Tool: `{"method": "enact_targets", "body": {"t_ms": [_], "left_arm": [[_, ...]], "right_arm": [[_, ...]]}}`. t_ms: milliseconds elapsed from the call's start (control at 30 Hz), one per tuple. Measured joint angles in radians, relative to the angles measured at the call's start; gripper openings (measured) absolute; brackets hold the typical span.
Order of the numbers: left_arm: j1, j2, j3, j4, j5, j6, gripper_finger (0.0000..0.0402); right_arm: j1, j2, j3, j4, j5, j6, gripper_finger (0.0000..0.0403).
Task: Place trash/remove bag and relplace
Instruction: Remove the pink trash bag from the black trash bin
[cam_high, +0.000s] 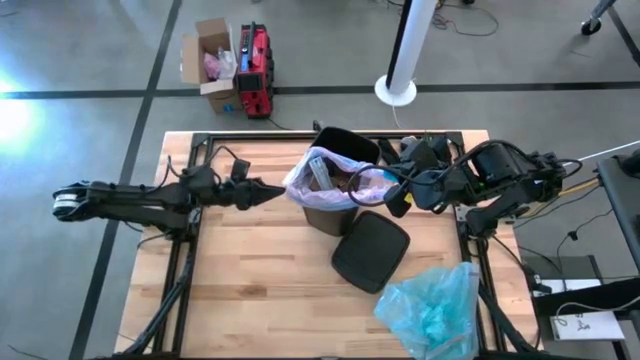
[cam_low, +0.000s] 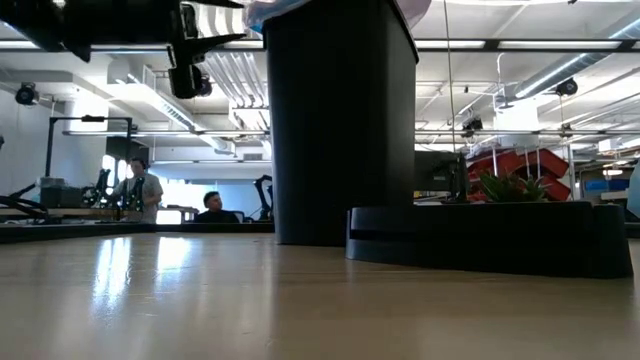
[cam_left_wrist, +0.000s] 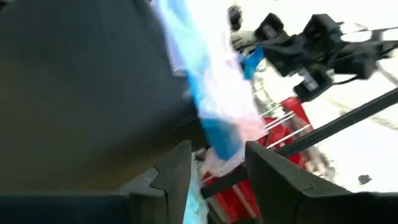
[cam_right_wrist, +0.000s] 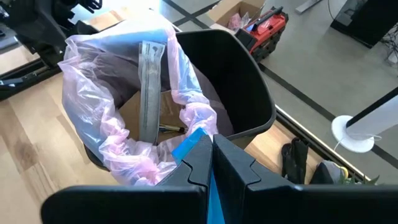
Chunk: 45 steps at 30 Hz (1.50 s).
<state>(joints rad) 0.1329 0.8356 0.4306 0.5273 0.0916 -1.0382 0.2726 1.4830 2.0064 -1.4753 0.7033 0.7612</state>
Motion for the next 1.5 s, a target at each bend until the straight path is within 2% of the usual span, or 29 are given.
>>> {"method": "enact_targets", "body": {"t_ms": [100, 367, 600, 1000, 1333, 1500], "left_arm": [[0.001, 0.009, -0.036, 0.106, -0.003, -0.004, 0.0118], [0.003, 0.093, -0.040, 0.160, -0.018, 0.002, 0.0096], [0.007, 0.142, -0.039, 0.294, -0.017, 0.026, 0.0114], [0.007, 0.151, -0.039, 0.332, 0.000, 0.035, 0.0131], [0.007, 0.198, -0.039, 0.363, -0.001, 0.037, 0.0103], [0.007, 0.186, -0.039, 0.393, -0.003, 0.086, 0.0079]], "right_arm": [[0.000, 0.000, 0.000, 0.000, 0.000, 0.000, 0.0002], [0.000, 0.000, 0.000, 0.000, 0.000, -0.001, 0.0002], [0.000, 0.000, 0.000, 0.000, 0.000, 0.010, 0.0002], [0.000, 0.000, 0.000, 0.000, -0.005, 0.000, 0.0002], [0.000, 0.000, 0.000, -0.001, -0.005, -0.003, 0.0002], [0.000, 0.000, 0.000, -0.001, -0.005, -0.006, 0.0002]]}}
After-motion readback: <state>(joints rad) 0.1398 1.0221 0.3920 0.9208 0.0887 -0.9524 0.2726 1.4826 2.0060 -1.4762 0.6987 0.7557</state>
